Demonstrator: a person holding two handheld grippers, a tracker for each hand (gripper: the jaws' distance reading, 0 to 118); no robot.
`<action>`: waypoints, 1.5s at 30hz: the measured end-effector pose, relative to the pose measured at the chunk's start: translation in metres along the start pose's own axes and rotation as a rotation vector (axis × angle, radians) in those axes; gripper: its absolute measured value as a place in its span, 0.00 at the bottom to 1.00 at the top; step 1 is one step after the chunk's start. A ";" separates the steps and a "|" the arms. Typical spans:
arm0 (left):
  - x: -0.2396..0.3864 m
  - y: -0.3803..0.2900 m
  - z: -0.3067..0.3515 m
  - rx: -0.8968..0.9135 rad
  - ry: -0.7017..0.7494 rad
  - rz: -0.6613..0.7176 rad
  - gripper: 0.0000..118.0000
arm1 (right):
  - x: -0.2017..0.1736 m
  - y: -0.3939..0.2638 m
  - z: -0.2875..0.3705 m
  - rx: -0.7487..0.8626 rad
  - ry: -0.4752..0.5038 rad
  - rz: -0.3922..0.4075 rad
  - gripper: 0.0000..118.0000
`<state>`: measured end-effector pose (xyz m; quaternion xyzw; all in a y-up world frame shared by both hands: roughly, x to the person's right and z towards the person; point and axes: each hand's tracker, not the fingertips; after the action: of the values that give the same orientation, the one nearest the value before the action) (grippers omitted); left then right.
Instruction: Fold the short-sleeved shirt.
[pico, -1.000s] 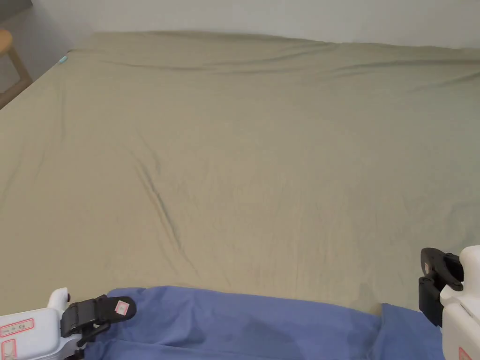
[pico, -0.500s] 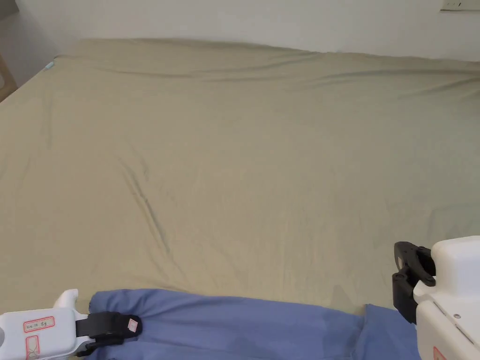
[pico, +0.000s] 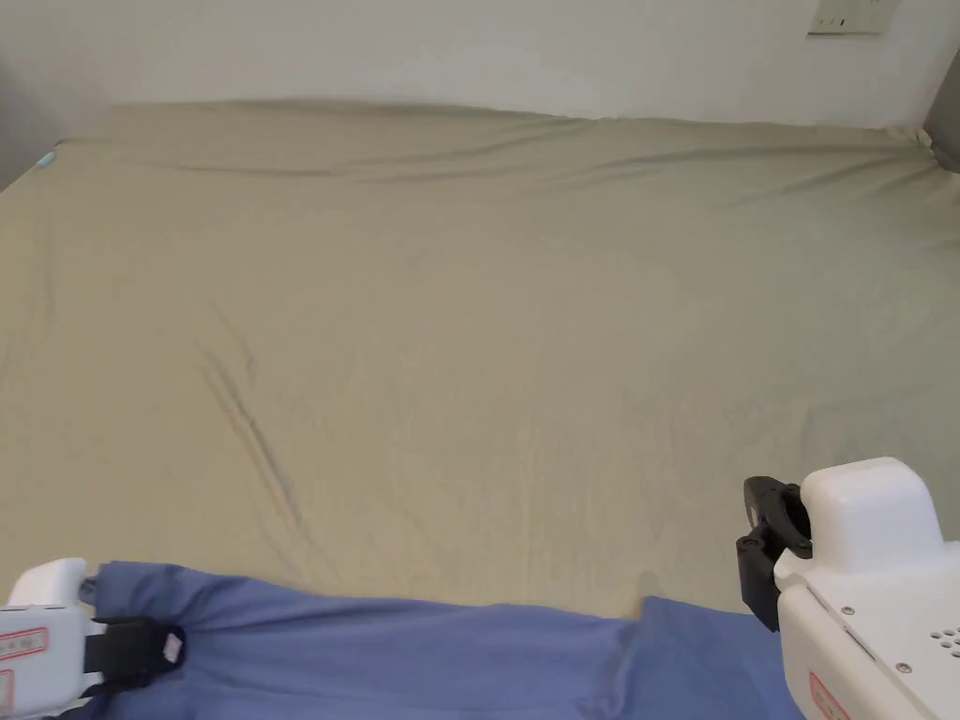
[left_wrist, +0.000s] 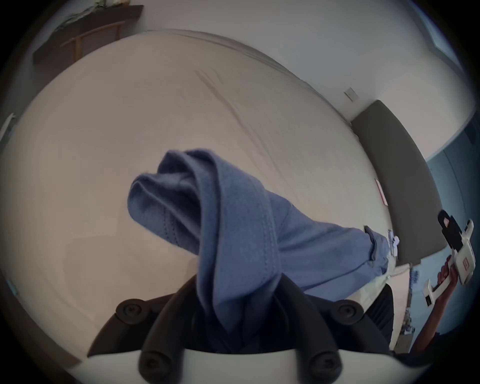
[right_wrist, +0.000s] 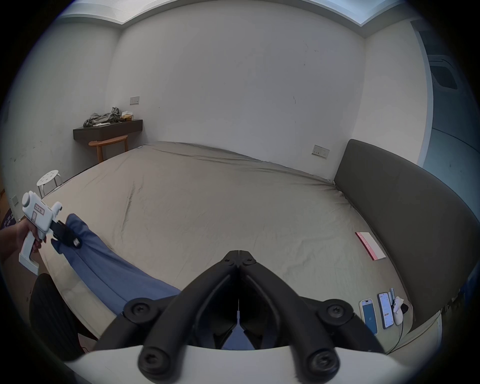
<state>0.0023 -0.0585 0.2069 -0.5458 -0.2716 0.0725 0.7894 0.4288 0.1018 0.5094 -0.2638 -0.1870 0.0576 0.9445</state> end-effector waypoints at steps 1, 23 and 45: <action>-0.003 0.002 0.008 -0.009 0.037 0.014 0.08 | 0.002 0.000 0.000 0.000 -0.002 -0.003 0.02; 0.174 -0.016 -0.072 -0.209 -0.037 -0.095 0.08 | 0.034 -0.014 0.020 0.017 -0.010 -0.070 0.02; 0.211 -0.022 -0.032 0.084 -0.155 -0.081 0.00 | 0.055 -0.023 0.023 0.009 -0.026 -0.103 0.02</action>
<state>0.1927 -0.0067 0.2922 -0.4936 -0.3505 0.0937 0.7904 0.4711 0.1046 0.5567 -0.2486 -0.2124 0.0134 0.9449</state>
